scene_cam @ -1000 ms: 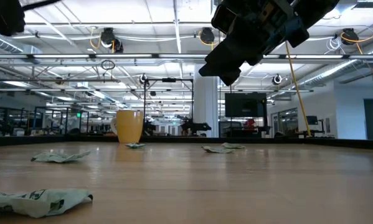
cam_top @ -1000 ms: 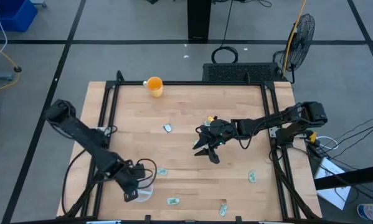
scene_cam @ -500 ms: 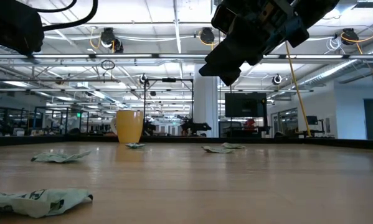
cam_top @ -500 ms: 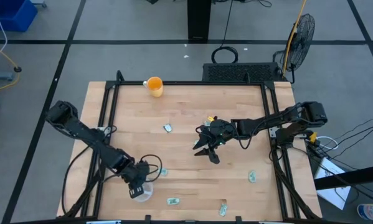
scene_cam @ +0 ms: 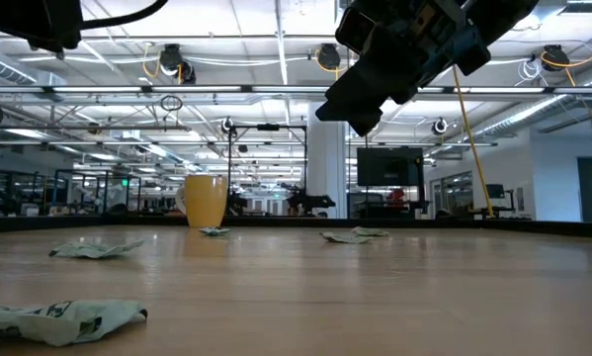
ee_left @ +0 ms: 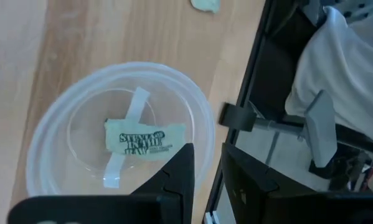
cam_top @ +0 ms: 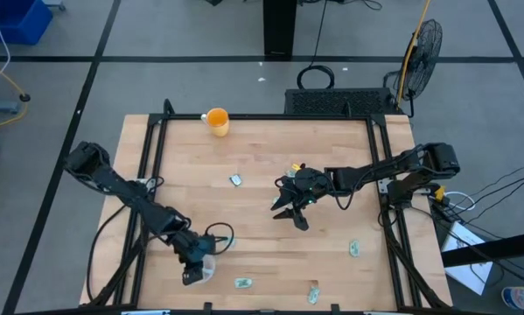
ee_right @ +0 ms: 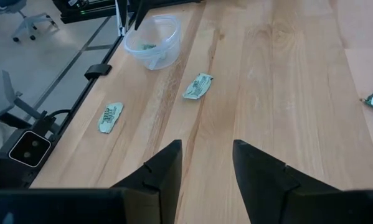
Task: Pick and place Stevia / Truvia into bins
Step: Put the stevia packet into the transparent container
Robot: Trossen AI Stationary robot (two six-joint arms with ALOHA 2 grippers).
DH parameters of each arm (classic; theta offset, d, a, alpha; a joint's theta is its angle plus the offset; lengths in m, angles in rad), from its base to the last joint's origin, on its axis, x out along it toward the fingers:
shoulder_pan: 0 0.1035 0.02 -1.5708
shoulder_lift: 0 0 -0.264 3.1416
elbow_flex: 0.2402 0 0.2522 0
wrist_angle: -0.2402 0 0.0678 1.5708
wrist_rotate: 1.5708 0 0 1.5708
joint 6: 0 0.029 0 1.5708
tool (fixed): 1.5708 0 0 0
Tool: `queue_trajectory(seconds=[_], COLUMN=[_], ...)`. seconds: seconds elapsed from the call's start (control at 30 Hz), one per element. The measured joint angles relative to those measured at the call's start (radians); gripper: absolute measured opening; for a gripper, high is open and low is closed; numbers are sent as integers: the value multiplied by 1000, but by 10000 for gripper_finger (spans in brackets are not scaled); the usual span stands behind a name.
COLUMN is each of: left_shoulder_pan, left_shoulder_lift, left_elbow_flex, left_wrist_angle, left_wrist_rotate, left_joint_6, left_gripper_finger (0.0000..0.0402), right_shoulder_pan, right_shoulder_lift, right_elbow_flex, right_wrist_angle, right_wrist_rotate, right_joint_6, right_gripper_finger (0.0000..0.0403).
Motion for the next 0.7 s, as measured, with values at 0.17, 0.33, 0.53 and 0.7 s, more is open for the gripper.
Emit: queue_trajectory(seconds=[0.17,0.33,0.53,0.7], left_shoulder_pan=[41,111,208,297], left_shoulder_lift=[-16,-55,-127,-185], left_elbow_flex=[0,0,0,0], left_wrist_angle=[1,-1,-24,-40], left_wrist_rotate=[19,12,-71,-329], left_joint_6=[34,159,435,729], left_gripper_finger=[85,85,85,85], right_shoulder_pan=[0,0,0,0], right_shoulder_lift=[0,0,0,0], right_elbow_flex=[0,0,0,0], right_wrist_angle=[0,0,-1,-2], right_wrist_rotate=[0,0,0,0], right_joint_6=[0,0,0,0], right_gripper_finger=[134,134,134,134])
